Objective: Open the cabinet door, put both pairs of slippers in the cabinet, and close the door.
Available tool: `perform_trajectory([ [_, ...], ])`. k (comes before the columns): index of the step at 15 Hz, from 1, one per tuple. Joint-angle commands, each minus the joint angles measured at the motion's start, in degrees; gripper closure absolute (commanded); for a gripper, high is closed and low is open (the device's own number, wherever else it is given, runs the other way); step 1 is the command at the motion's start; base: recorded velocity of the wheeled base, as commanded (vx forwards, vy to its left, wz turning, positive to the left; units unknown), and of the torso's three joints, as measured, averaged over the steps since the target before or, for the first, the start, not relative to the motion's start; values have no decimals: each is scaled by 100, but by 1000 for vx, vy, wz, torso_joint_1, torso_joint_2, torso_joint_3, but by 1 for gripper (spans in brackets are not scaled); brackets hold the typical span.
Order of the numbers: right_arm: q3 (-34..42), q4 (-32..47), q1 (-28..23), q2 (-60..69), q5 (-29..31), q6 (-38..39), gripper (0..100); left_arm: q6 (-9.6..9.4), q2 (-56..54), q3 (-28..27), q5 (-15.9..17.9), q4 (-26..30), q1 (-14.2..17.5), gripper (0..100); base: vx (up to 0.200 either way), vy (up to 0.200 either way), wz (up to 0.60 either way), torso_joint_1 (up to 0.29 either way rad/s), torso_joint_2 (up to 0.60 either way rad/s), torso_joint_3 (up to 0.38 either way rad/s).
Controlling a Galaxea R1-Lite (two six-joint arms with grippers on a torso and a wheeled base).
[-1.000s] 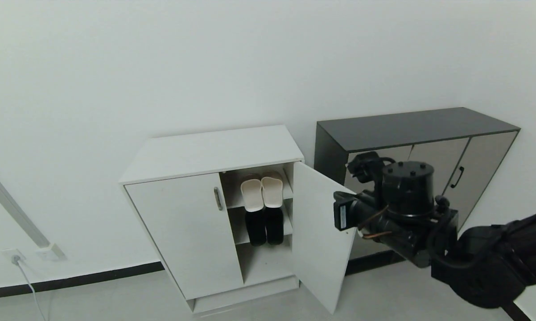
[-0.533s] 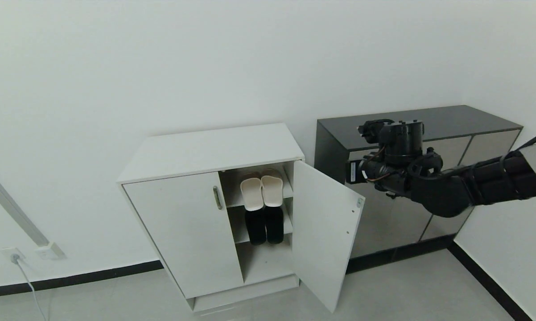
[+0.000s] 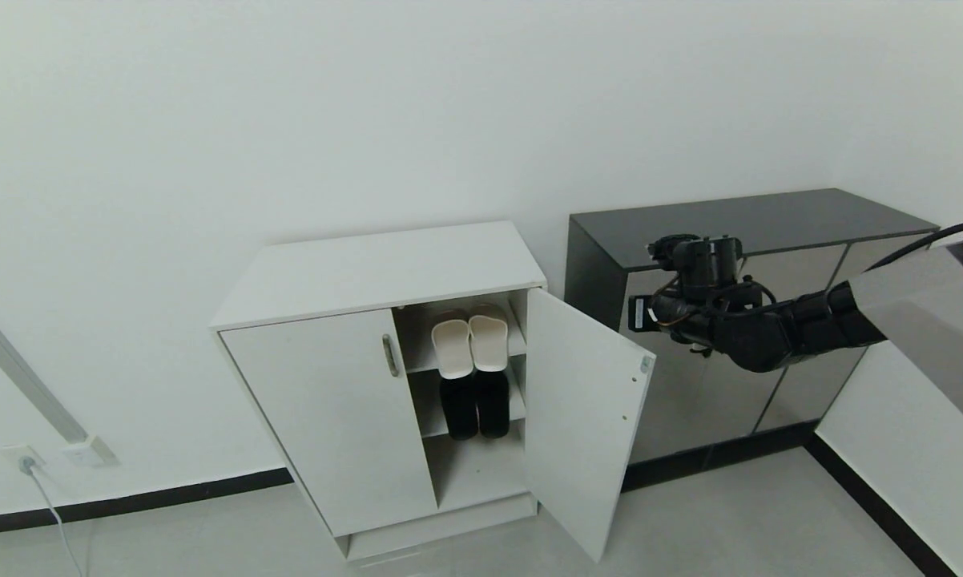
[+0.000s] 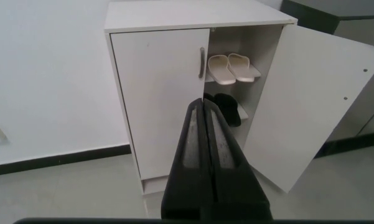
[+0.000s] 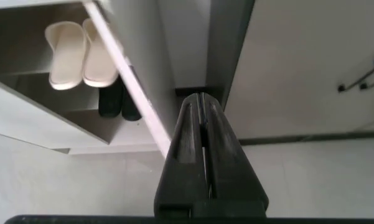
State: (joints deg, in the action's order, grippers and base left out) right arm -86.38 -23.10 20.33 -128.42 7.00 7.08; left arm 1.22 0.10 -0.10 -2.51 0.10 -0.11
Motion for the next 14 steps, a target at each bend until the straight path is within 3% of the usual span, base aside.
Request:
perform_trajectory([
  [1, -72, 7, -21, -210, 3, 39, 100, 1, 8, 1, -4, -1, 2, 100, 0, 0, 0, 0, 0, 0],
  [14, 271, 271, 76, -184, 21, 39, 100, 1, 8, 1, -4, -1, 2, 100, 0, 0, 0, 0, 0, 0],
])
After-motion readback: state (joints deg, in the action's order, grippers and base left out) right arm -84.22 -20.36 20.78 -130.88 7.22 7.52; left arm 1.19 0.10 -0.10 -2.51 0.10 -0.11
